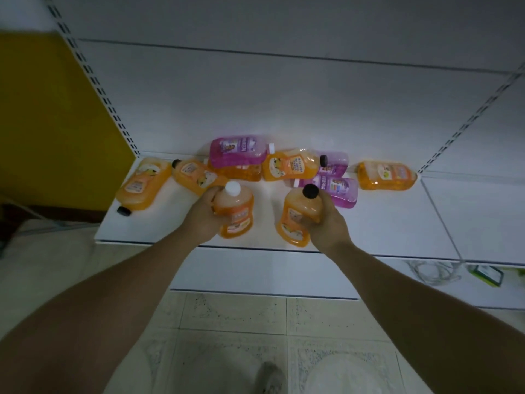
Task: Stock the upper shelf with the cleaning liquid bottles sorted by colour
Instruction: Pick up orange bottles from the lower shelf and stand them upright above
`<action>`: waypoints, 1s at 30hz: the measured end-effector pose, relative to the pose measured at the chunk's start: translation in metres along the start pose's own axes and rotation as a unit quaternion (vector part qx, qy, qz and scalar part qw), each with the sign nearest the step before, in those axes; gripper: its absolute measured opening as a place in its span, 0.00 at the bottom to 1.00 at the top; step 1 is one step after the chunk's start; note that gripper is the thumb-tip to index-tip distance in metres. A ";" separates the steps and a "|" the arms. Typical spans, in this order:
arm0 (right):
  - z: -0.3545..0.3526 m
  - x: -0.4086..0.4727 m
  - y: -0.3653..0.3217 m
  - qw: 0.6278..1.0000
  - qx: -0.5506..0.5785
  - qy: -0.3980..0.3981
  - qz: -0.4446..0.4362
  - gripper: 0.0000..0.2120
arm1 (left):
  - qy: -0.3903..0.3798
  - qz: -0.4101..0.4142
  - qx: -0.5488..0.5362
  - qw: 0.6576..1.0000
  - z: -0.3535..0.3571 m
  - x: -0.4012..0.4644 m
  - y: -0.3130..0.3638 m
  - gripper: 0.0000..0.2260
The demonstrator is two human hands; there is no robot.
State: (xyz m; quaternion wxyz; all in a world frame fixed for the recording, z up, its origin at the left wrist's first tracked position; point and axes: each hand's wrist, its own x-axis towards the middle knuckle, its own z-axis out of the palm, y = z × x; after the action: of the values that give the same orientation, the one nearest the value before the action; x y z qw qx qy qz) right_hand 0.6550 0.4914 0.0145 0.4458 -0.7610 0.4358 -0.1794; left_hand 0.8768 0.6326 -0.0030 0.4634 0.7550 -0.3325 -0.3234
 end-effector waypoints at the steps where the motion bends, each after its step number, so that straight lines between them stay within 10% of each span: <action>1: -0.002 -0.001 -0.002 1.000 0.014 0.005 0.002 0.26 | 0.001 -0.011 -0.010 1.000 0.001 -0.002 0.003 0.33; 10: -0.022 -0.050 -0.070 0.980 0.165 0.108 -0.014 0.31 | 0.012 -0.027 -0.189 0.981 -0.029 -0.068 0.068 0.19; 30: -0.077 -0.190 -0.339 0.907 0.284 0.230 -0.209 0.16 | 0.042 0.264 -0.209 0.941 -0.165 -0.217 0.273 0.11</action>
State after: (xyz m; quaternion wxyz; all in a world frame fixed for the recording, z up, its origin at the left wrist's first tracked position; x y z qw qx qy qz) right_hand 0.6688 0.6829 0.3608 0.4825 -0.6141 0.2876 -0.5544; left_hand 0.8293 0.7910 0.3454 0.6927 0.5392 -0.4257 -0.2197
